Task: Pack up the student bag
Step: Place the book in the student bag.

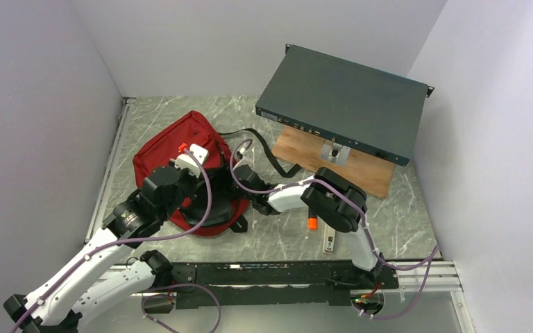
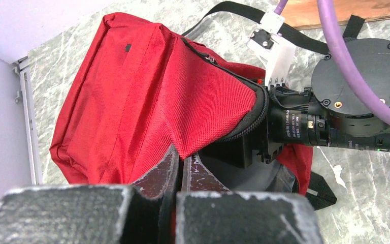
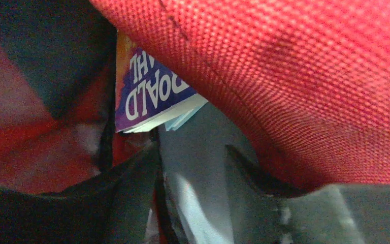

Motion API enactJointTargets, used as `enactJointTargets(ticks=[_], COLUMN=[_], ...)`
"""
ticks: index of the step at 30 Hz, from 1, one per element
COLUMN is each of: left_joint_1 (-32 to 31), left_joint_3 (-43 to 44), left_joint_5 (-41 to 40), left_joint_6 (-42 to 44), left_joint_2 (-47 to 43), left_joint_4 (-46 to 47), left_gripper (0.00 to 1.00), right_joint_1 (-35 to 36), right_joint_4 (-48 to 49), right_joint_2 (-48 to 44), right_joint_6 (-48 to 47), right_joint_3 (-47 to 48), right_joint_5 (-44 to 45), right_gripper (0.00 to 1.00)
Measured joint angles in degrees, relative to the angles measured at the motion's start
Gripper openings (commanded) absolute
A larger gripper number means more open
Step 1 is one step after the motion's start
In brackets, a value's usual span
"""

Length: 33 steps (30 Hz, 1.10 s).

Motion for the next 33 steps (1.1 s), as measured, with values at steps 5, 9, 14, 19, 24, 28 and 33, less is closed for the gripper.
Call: enactJointTargets(ticks=[5, 9, 14, 19, 24, 28, 33], left_joint_1=[0.00, 0.02, 0.07, 0.07, 0.07, 0.07, 0.07], left_joint_3=[0.00, 0.00, 0.00, -0.02, -0.02, 0.07, 2.05], left_joint_5=[-0.09, -0.09, -0.11, -0.24, -0.31, -0.17, 0.76], left_joint_6=[0.00, 0.00, 0.00, 0.00, -0.04, -2.32, -10.64], left_joint_2=[0.00, 0.02, 0.20, 0.33, 0.35, 1.46, 4.90], left_joint_4=[0.02, 0.02, 0.04, 0.07, 0.02, -0.66, -6.29], left_gripper=[0.00, 0.00, 0.00, 0.00, 0.00, 0.00, 0.00], right_joint_1=[-0.68, -1.42, -1.60, -1.29, -0.39, 0.42, 1.38], right_joint_4=[2.01, 2.60, 1.88, -1.07, -9.09, -16.37, -22.93], right_joint_2=[0.83, 4.66, 6.43, 0.66, -14.80, -25.11, -30.14], right_joint_6=[-1.79, -3.39, -5.75, -9.75, -16.31, -22.36, -29.70], right_joint_3=[0.57, 6.27, 9.55, 2.91, -8.44, -12.02, -15.47], right_joint_5=[-1.73, -2.29, -2.29, -3.08, -5.66, -6.43, -2.12], right_gripper=[0.11, 0.09, 0.32, 0.51, 0.61, 0.61, 0.61])
